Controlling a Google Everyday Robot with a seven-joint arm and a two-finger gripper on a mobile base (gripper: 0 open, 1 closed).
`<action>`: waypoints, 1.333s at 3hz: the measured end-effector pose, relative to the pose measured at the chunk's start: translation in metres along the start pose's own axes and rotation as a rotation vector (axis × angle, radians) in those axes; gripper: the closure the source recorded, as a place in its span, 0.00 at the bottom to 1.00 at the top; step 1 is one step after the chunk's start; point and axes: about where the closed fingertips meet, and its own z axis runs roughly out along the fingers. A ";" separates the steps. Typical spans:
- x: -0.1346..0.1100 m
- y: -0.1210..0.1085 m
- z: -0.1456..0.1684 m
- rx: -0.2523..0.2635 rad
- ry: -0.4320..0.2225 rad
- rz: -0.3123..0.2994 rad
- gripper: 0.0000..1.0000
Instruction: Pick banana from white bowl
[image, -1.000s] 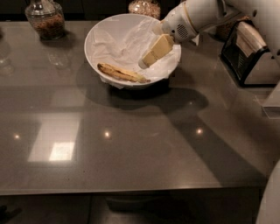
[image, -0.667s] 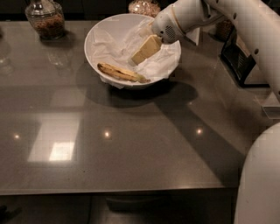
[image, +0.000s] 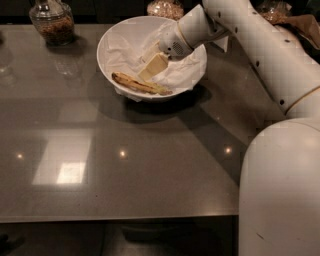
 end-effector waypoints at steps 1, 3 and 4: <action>0.009 0.002 0.016 -0.036 0.017 0.018 0.31; 0.021 0.009 0.030 -0.067 0.031 0.045 0.50; 0.025 0.010 0.034 -0.066 0.031 0.054 0.72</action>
Offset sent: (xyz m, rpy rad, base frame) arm -0.0097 0.0062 -0.0373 -0.0216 0.0916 0.0183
